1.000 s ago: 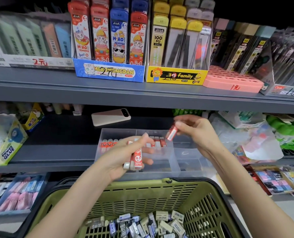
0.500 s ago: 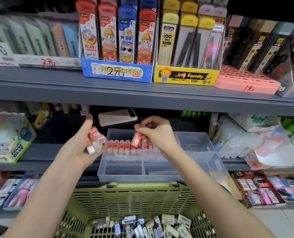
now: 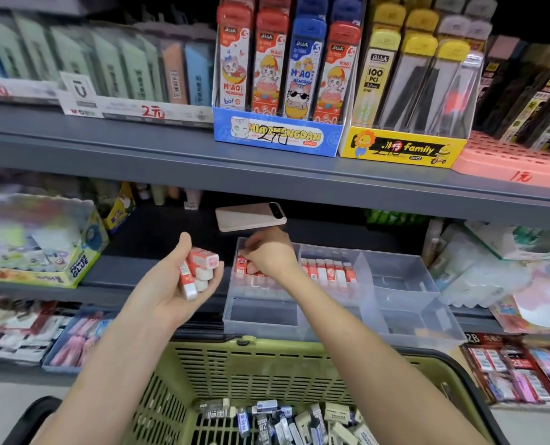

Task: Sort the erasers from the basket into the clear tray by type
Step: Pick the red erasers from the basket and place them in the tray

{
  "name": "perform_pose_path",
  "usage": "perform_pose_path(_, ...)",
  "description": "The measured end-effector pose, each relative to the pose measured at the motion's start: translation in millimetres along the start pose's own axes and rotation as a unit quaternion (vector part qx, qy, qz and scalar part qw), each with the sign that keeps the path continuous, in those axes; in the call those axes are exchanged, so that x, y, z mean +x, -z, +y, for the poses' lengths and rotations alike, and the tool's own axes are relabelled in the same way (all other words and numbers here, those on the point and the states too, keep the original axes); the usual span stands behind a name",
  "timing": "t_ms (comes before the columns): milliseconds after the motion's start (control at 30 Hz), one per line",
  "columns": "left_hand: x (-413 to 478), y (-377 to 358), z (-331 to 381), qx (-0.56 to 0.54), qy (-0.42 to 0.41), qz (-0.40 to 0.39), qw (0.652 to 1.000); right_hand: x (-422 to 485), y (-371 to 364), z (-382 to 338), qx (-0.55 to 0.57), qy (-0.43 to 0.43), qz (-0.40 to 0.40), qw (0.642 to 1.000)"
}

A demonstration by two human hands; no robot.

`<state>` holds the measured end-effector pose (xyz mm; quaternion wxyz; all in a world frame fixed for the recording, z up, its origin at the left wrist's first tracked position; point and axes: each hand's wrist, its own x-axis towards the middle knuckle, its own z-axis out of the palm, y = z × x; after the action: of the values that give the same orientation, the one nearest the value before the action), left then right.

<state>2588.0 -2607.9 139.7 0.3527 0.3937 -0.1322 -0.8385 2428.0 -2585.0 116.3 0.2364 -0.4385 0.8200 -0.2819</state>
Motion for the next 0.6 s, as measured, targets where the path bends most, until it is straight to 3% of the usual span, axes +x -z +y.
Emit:
perform_pose_path(167, -2, -4, -8, 0.047, -0.02, -0.007, 0.999, -12, 4, 5, -0.055, 0.059, 0.019, 0.997)
perform_pose_path(267, -1, -6, -14, 0.136, -0.066, -0.054, 0.987, -32, 12, -5, 0.12, 0.098, 0.064, 0.986)
perform_pose_path(333, 0, -5, -18, 0.196, -0.092, -0.097, 0.971, -50, 21, -10, 0.205, 0.117, 0.001, 0.972)
perform_pose_path(500, -7, -9, -27, 0.283, -0.123, -0.144, 0.94, -77, 37, -10, 0.172, 0.144, -0.081, 0.971)
perform_pose_path(600, -14, -13, -31, 0.336, -0.128, -0.162, 0.919, -87, 48, 3, 0.227, 0.118, -0.138, 0.957)
